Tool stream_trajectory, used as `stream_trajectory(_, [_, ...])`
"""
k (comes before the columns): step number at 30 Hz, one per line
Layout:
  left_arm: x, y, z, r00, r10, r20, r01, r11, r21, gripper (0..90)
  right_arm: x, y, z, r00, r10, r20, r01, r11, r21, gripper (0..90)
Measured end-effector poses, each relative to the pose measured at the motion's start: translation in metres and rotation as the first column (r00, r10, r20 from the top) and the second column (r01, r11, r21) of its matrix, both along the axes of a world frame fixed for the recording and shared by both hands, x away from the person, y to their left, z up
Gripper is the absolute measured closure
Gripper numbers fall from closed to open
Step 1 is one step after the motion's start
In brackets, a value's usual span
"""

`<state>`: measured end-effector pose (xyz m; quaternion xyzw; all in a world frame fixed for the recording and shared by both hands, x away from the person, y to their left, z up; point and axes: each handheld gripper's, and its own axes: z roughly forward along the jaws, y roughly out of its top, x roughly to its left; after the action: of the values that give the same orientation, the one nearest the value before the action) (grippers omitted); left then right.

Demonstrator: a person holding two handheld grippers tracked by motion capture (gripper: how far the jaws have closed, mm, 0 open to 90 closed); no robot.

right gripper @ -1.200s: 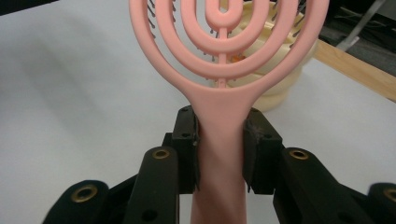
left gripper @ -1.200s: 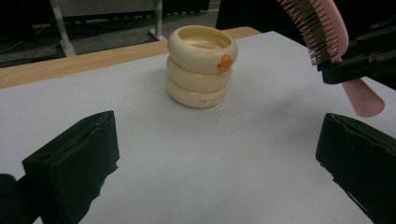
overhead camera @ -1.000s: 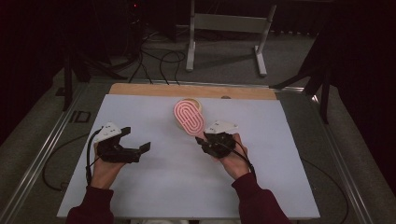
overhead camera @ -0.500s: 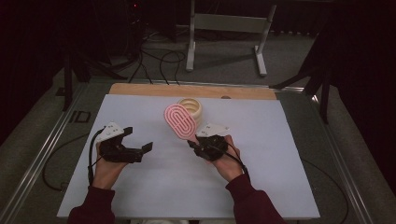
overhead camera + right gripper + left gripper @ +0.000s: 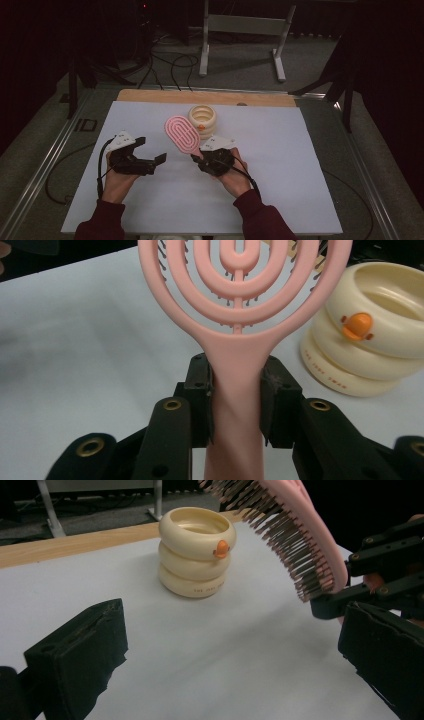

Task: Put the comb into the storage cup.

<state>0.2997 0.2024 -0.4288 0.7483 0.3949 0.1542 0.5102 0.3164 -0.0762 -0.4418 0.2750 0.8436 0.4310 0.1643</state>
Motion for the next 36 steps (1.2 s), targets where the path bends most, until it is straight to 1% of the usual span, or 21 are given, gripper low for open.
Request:
stream_trajectory(5, [-0.001,-0.001,0.001,1.0,-0.004,0.004,0.004,1.0,0.0,0.0,-0.002,0.006,-0.001,0.9999,0.011,0.0,-0.011,0.9999,0.006,69.9])
stream_trajectory(10, [-0.002,-0.002,0.003,1.0,-0.001,0.002,0.001,0.9999,-0.017,0.0,-0.004,0.011,-0.003,0.9998,0.017,-0.004,-0.017,0.9997,0.02,69.9])
stream_trajectory(11, [-0.002,-0.003,0.004,1.0,-0.001,-0.001,0.001,0.9997,-0.026,0.0,-0.005,0.012,-0.003,0.9998,0.02,-0.004,-0.02,0.9996,0.02,69.9])
stream_trajectory(19, [-0.002,-0.008,0.003,0.9999,-0.015,-0.007,0.014,0.9994,-0.032,0.0,-0.008,0.022,-0.006,0.9991,0.043,-0.007,-0.042,0.9989,0.022,69.9])
stream_trajectory(24, [-0.003,-0.011,0.002,0.9995,-0.029,-0.01,0.028,0.9975,-0.065,0.0,-0.01,0.025,-0.006,0.9988,0.048,-0.007,-0.047,0.9985,0.028,69.9])
stream_trajectory(27, [-0.003,-0.013,0.001,0.9994,-0.032,-0.011,0.031,0.9971,-0.069,0.1,-0.011,0.027,-0.007,0.9987,0.051,-0.002,-0.051,0.9982,0.032,69.9])
stream_trajectory(30, [-0.003,-0.014,0.001,0.9992,-0.037,-0.013,0.036,0.9965,-0.075,2.5,-0.011,0.03,-0.007,0.9987,0.052,-0.002,-0.051,0.9979,0.038,69.9])
stream_trajectory(33, [-0.003,-0.016,0.0,0.999,-0.041,-0.016,0.039,0.9957,-0.083,2.7,-0.012,0.032,-0.007,0.9986,0.052,-0.006,-0.052,0.9976,0.045,69.9])
stream_trajectory(36, [-0.003,-0.018,0.0,0.999,-0.04,-0.018,0.038,0.9953,-0.089,3.1,-0.013,0.035,-0.007,0.998,0.063,-0.004,-0.063,0.9969,0.047,69.9])
